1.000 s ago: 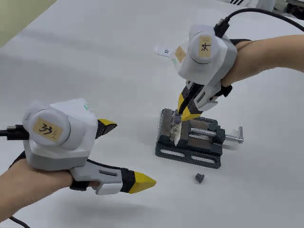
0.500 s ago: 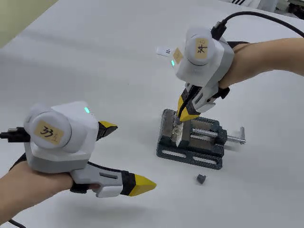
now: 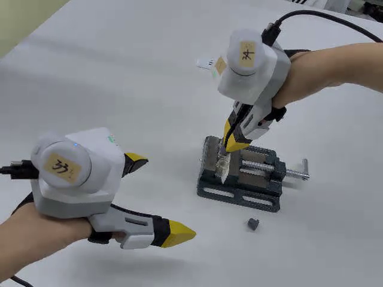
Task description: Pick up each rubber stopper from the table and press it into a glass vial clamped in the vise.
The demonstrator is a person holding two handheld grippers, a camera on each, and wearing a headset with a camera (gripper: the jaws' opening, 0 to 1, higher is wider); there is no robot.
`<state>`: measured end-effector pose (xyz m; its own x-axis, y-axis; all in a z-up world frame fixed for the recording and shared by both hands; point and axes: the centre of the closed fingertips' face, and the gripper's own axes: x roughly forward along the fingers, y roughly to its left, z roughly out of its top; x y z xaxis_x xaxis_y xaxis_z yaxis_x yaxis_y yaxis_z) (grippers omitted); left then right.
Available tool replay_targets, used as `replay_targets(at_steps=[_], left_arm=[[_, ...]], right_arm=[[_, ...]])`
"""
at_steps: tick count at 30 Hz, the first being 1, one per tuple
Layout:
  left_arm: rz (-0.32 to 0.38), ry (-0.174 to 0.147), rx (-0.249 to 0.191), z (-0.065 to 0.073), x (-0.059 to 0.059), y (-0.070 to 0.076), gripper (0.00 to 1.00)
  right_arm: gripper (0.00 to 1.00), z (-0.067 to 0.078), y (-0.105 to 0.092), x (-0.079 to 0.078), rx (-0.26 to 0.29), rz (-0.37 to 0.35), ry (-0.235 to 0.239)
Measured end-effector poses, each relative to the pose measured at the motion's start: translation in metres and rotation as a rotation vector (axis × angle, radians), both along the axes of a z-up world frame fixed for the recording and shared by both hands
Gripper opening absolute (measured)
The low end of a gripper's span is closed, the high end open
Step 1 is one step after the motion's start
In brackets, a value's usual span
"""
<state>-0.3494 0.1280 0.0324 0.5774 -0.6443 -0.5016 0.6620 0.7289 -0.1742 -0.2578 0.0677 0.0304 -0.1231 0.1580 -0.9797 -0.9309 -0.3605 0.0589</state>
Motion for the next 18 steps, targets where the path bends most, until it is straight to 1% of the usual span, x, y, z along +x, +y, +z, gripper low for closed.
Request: replay_targets(at_steps=[2,8,13,18], left_arm=[[0.000,0.000,0.003,-0.0003,-0.0001,-0.0002,0.90],[0.000,0.003,0.004,-0.0025,-0.0005,0.0003,0.90],[0.000,0.006,-0.002,-0.0029,0.0009,-0.0009,0.90],[-0.002,0.009,-0.005,-0.0038,0.0030,-0.0027,0.90]], right_arm=[[0.00,0.0008,-0.0021,-0.0028,-0.006,-0.018,-0.001],[0.00,0.0013,-0.0023,-0.0024,-0.021,-0.083,-0.010],[0.00,0.0006,-0.0001,-0.0012,-0.026,-0.087,-0.020],[0.00,0.0004,-0.0009,-0.0014,-0.022,-0.095,-0.015]])
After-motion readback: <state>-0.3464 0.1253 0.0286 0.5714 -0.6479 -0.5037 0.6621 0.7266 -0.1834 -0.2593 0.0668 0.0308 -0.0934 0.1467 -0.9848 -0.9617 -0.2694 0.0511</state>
